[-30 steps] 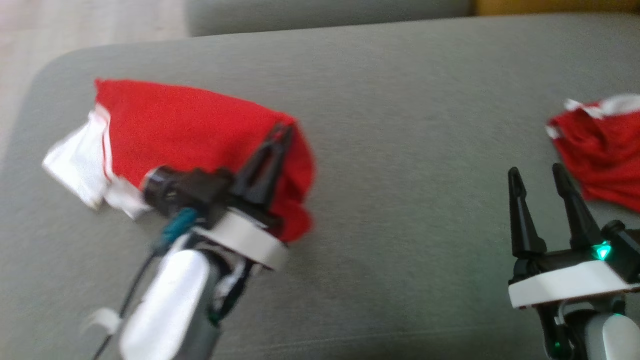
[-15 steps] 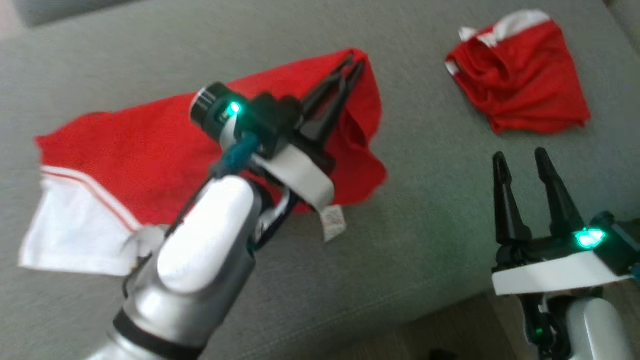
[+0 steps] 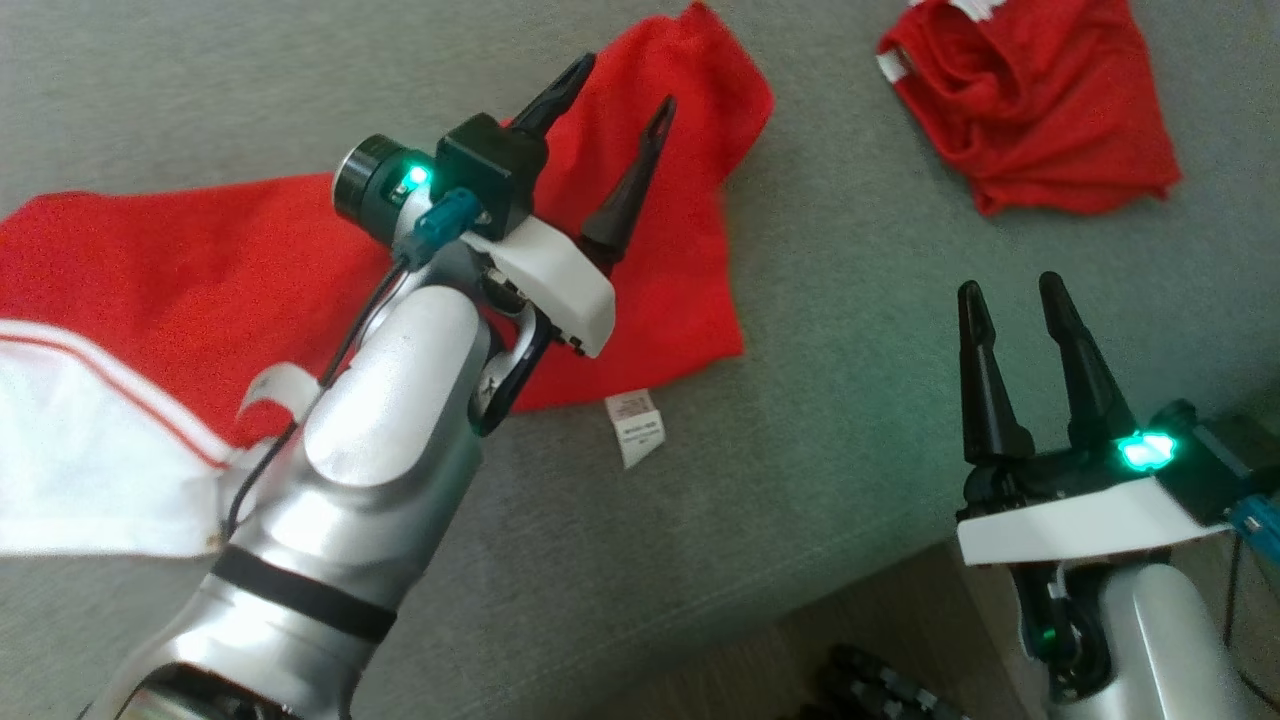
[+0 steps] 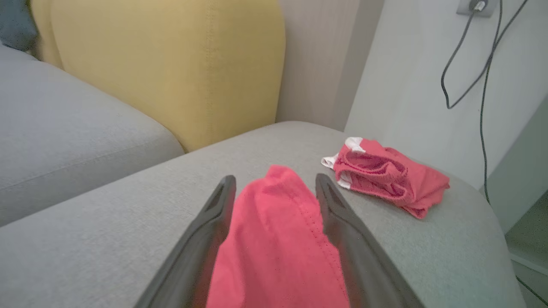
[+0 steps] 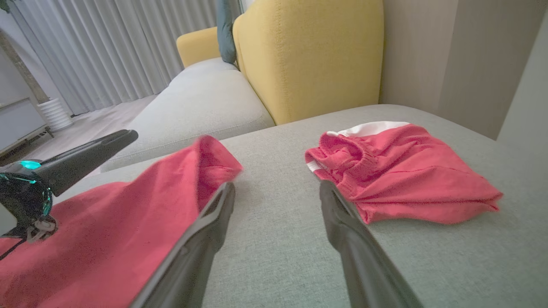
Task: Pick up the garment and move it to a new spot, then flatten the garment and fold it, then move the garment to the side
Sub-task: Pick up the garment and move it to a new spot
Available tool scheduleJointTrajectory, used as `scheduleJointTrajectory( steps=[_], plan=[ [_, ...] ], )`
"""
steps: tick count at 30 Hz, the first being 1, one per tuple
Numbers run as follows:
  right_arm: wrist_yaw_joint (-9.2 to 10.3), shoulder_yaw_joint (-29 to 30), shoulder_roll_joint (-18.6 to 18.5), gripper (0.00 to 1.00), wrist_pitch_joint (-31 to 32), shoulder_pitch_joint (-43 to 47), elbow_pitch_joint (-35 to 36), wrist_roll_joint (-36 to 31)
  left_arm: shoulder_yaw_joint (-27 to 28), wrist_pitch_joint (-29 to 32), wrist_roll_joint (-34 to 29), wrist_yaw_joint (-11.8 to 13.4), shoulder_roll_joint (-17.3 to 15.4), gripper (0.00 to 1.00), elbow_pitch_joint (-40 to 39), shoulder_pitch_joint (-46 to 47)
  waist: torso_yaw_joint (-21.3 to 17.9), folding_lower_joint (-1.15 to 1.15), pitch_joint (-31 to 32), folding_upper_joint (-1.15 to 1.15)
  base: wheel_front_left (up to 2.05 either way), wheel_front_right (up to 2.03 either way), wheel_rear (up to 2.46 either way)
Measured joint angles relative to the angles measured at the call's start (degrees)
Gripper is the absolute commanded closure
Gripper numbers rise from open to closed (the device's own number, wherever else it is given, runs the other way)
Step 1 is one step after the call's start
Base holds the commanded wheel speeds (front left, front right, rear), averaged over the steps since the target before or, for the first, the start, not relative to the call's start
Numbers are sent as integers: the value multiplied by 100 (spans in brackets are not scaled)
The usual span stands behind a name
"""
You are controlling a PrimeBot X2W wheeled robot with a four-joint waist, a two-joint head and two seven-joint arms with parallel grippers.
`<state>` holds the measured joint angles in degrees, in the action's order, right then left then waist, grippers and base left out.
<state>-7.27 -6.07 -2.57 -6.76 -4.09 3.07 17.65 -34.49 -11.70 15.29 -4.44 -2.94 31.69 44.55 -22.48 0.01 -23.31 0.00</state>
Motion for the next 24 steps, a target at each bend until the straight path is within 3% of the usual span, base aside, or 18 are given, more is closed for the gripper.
scheduleJointTrajectory(
  steps=[7,16,24],
  plan=[
    [0,145,1,0,90,-4,-32,-212,145,-258,-2,410,-81,0,-775,-486,506,-1,321,0,0,0,0],
    [0,311,-1,0,481,52,35,-528,1104,-261,103,1002,-746,0,-2019,-2003,1317,-1,810,0,0,0,0],
    [0,380,-5,0,716,354,57,-653,1739,-261,290,1249,-951,0,-2457,-3042,1815,-2,1221,0,0,0,0]
  ],
)
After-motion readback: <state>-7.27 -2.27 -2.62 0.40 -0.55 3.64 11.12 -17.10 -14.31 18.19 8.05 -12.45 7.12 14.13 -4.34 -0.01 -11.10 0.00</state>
